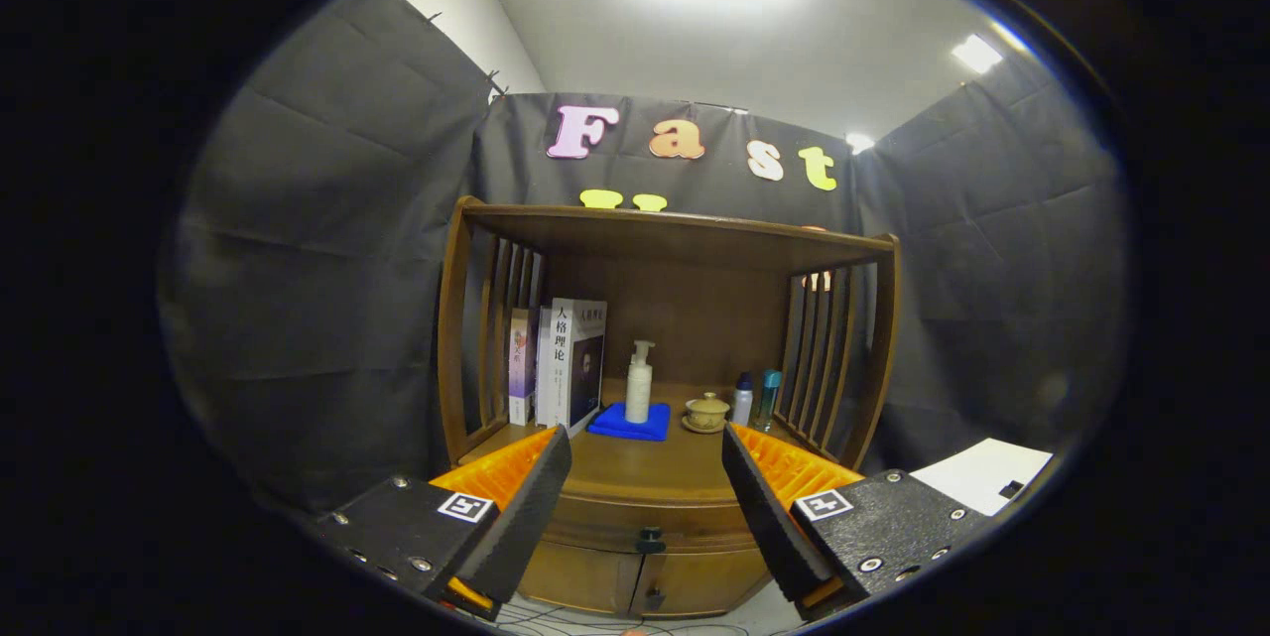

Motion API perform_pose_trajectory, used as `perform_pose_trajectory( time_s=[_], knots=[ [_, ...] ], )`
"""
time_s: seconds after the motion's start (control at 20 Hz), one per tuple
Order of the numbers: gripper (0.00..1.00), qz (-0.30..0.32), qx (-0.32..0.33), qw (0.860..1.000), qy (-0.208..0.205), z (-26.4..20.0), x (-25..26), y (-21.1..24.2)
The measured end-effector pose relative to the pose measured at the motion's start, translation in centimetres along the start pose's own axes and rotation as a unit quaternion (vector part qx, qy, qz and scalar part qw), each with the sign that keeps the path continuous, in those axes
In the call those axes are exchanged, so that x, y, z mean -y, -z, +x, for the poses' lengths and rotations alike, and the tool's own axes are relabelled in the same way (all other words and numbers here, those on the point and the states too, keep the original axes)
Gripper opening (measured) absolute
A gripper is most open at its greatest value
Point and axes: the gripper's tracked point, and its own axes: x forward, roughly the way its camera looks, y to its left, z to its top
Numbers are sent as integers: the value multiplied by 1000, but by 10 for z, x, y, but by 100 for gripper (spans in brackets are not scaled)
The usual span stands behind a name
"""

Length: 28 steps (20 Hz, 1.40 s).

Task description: Pull open the drawer, take out the items inside it, and place them on the countertop above the cabinet.

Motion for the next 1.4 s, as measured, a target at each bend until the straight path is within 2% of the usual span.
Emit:
perform_pose_trajectory(
  time_s=[0.3,0.6,1.2,1.4],
  knots=[
    [94,2,4,1000,3,-1,6,-5],
    [94,18,-10,1000,-3,5,4,10],
    [95,-27,-67,997,5,52,14,99],
    [95,0,-103,995,15,67,15,148]
  ],
)
